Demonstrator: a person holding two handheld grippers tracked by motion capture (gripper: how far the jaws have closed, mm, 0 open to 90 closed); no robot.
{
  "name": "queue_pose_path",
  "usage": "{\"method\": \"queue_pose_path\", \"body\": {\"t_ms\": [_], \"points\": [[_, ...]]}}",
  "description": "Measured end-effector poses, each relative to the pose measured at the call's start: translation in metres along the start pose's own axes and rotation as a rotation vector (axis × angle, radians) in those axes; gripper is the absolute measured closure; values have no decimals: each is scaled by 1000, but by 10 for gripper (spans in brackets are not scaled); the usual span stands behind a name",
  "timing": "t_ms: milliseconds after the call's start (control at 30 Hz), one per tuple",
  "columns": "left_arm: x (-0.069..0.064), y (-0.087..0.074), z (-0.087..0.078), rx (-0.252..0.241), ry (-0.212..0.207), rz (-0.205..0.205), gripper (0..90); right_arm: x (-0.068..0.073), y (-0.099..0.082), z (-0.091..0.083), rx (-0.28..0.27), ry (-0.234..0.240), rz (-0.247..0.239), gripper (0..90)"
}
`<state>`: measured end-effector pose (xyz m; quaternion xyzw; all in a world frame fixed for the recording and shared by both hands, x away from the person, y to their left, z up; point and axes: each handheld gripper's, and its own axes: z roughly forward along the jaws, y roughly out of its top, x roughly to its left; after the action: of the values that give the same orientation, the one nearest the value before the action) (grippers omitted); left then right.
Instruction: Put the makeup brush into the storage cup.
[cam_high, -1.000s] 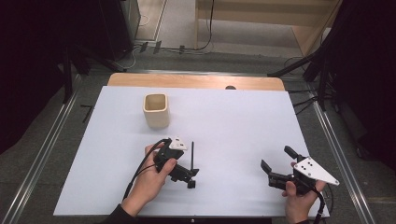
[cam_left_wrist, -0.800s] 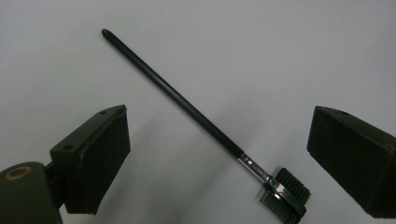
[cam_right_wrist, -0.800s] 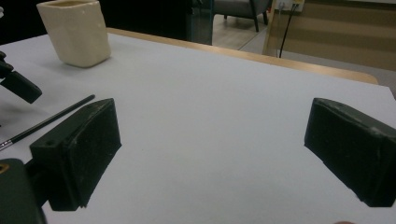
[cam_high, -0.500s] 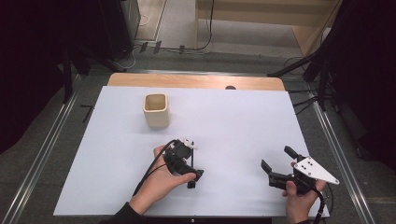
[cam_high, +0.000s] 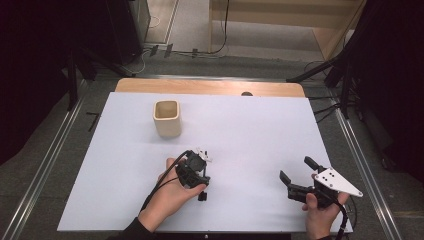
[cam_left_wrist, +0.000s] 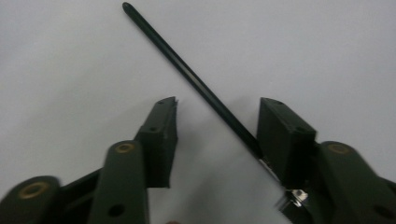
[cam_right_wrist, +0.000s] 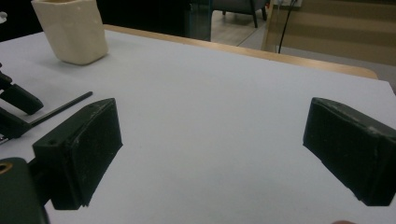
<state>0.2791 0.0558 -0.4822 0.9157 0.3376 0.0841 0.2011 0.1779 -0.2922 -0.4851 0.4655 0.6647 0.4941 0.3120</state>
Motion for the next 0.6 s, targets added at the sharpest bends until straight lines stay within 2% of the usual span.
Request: {"method": "queue_pose_path", "body": {"t_ms": [100, 167, 300, 500, 600], "points": [[6, -2, -2, 3, -34, -6, 747, 0, 0, 0, 5, -1, 3, 52], [11, -3, -3, 9, -57, -18, 781, 0, 0, 1, 7, -1, 3, 53], [17, -5, -4, 18, -71, -27, 864, 0, 0, 1, 9, 1, 1, 57], [18, -7, -5, 3, -70, -6, 867, 2, -1, 2, 15, 10, 0, 66], [21, -8, -8, -27, -70, -14, 867, 2, -1, 2, 15, 15, 0, 68]]}}
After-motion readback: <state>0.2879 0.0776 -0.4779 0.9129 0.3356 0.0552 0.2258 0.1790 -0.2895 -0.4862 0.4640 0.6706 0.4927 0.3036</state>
